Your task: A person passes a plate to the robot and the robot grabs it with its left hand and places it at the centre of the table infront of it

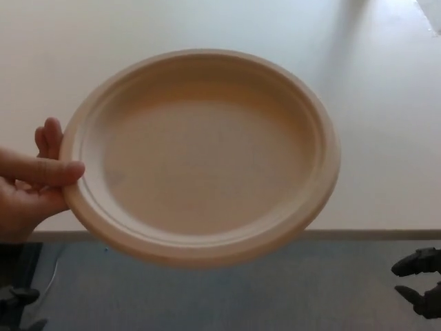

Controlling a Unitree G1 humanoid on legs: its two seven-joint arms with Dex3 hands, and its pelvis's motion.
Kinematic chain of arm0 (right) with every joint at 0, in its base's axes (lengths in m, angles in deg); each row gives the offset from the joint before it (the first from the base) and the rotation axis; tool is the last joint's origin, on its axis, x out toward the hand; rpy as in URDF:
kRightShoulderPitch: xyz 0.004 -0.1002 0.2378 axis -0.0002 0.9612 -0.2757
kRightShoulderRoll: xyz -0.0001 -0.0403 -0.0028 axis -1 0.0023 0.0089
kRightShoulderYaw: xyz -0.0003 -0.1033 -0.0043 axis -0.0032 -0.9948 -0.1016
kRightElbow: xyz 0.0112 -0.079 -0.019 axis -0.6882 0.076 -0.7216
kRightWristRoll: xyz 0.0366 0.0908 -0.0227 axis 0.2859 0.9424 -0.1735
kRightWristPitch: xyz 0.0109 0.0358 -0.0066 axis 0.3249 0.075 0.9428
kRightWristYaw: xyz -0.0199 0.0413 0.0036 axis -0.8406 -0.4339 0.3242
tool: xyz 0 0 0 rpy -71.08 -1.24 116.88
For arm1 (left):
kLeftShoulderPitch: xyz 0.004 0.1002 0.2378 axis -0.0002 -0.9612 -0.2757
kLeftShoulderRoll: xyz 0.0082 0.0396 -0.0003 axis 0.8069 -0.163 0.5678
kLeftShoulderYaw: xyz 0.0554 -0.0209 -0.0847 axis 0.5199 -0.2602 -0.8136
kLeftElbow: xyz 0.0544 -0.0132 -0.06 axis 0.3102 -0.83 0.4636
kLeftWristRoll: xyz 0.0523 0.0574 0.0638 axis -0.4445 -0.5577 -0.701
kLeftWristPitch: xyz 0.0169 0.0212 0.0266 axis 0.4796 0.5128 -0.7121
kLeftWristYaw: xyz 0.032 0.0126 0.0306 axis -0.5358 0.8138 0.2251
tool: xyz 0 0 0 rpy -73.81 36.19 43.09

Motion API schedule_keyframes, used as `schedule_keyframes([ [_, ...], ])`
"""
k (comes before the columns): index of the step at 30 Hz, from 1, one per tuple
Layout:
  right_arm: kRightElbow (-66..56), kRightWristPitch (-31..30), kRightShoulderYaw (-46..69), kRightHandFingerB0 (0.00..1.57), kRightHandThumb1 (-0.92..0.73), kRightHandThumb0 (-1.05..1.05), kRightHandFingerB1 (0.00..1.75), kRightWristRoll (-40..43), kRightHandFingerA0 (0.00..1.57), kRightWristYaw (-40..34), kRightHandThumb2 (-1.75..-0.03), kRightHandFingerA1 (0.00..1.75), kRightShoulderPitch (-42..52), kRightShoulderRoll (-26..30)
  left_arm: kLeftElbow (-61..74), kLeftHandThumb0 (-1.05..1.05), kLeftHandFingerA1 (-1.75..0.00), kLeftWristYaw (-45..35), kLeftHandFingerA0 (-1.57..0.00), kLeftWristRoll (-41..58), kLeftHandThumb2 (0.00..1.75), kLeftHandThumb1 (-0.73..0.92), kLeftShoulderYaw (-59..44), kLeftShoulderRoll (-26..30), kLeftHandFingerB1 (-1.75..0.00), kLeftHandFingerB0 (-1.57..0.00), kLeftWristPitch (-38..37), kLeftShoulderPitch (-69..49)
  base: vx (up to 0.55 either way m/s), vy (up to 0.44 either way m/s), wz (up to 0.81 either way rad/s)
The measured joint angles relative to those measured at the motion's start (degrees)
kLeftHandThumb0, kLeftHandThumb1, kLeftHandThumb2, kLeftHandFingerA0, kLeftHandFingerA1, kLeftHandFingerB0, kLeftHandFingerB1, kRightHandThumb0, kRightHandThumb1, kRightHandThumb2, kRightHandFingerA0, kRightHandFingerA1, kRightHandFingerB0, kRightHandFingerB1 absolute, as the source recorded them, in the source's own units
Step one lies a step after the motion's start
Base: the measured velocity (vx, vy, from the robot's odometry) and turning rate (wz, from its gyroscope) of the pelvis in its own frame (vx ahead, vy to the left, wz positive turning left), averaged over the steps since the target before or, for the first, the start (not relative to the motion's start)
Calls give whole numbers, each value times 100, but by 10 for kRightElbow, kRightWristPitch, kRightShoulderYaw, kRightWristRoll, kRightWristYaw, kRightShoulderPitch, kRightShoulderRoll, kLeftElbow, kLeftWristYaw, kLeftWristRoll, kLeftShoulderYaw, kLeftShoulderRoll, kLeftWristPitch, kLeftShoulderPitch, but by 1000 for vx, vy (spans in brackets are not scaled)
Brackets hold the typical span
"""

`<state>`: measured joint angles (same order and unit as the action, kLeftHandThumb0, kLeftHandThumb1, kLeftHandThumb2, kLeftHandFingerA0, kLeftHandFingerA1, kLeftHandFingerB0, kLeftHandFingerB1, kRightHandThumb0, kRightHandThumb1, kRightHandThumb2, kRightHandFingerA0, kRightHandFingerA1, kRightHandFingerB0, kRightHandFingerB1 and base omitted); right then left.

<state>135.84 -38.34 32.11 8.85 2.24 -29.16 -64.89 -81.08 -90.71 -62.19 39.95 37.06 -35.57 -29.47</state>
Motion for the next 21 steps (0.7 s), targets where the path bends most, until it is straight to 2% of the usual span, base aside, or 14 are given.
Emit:
schedule_keyframes([
  [1,7,5,-2,56,-62,-46,55,-3,75,1,-58,72,-1,0,-4,-63,-40,-4,-53,1,62,71,0,0,-32,-28,-8,1,0,0,0],
  [2,10,7,-3,46,-44,-46,63,-3,76,1,-92,80,-1,0,-6,-63,-40,-6,-52,2,62,71,0,0,-31,-27,-11,0,0,0,0],
  [6,25,18,-7,46,-45,-44,63,-6,73,3,-92,78,-1,0,-14,-63,-40,-17,-52,8,62,70,0,0,-31,-28,-29,-2,0,0,0],
  [7,27,20,-7,45,-44,-43,63,-6,73,4,-92,78,-1,1,-17,-69,-53,-19,-46,9,89,58,0,0,-43,-22,-33,-2,0,0,0],
  [8,29,23,-8,45,-44,-43,63,-7,73,5,-92,78,0,1,-20,-69,-53,-20,-46,10,89,58,0,0,-43,-22,-38,-3,0,0,0],
  [9,30,25,-9,54,-62,-45,53,-7,74,5,-58,68,0,1,-22,-67,-42,-21,-53,10,64,66,0,0,-32,-24,-43,-5,0,0,0],
  [11,32,27,-10,55,-62,-46,53,-8,75,6,-58,69,0,2,-23,-64,-40,-21,-55,10,62,71,1,0,-31,-27,-49,-6,0,0,0],
  [12,33,28,-11,56,-62,-46,54,-9,75,6,-58,69,0,2,-23,-70,-52,-23,-46,10,89,58,1,0,-43,-22,-56,-8,0,0,0],
  [13,33,29,-11,56,-62,-46,54,-9,75,7,-58,69,0,2,-23,-70,-52,-23,-46,10,89,58,2,0,-43,-22,-59,-10,0,0,0],
  [14,33,31,-12,57,-61,-46,54,-9,75,7,-57,71,1,2,-21,-63,-39,-24,-51,10,62,71,2,0,-31,-27,-63,-15,0,0,0],
  [20,34,39,-16,56,-61,-47,56,-11,76,7,-59,72,23,2,11,-66,-39,-25,-45,9,61,65,10,0,-31,-28,-83,-60,0,0,0],
  [21,34,42,-17,47,-44,-47,64,-11,77,7,-92,81,29,2,26,-64,-40,-25,-45,9,60,64,12,0,-32,-30,-88,-75,0,0,0],
])
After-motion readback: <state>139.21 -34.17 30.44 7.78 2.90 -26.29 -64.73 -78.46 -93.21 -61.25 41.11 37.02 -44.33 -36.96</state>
